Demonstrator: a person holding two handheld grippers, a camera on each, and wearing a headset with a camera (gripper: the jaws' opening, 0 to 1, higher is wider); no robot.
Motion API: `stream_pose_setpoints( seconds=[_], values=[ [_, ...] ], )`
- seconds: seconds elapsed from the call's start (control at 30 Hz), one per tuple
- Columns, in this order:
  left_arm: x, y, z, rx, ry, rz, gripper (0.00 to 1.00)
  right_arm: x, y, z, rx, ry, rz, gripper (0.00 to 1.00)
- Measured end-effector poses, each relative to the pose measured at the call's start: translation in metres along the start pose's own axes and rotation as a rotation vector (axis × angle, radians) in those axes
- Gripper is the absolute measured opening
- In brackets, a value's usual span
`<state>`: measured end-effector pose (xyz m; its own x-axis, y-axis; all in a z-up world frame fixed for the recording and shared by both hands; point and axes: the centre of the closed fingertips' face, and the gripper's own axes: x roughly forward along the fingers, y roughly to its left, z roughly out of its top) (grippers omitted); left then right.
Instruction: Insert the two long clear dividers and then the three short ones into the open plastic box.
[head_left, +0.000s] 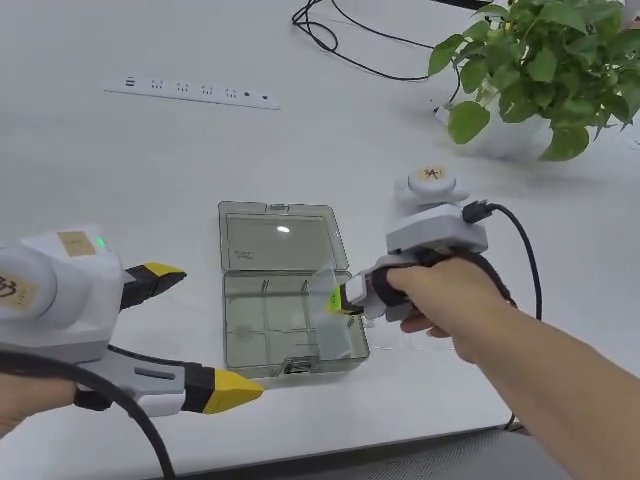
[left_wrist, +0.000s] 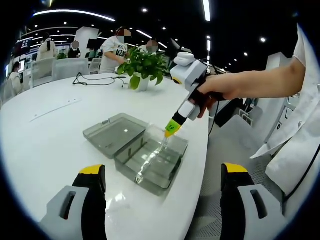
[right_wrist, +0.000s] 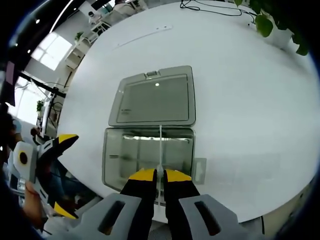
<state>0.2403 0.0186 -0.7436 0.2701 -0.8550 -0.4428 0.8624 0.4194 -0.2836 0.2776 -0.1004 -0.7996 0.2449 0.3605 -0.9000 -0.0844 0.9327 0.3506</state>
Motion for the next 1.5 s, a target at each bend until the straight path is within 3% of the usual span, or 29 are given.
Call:
stream_pose_setpoints(
  seconds=[0.77, 1.2, 1.5],
  values=[
    [0.000, 0.003, 0.000, -0.004, 0.000, -0.003, 0.97, -0.001, 0.008, 0.002, -0.010, -0.002, 0.010, 0.06],
    [0.000, 0.002, -0.002, -0.010, -0.004, -0.009, 0.97, -0.011, 0.008, 0.003, 0.050, -0.072, 0.020, 0.06],
    [0.002, 0.001, 0.001, -0.005, -0.006, -0.016, 0.97, -0.006, 0.004, 0.001, 0.031, -0.068, -0.011, 0.06]
  ],
)
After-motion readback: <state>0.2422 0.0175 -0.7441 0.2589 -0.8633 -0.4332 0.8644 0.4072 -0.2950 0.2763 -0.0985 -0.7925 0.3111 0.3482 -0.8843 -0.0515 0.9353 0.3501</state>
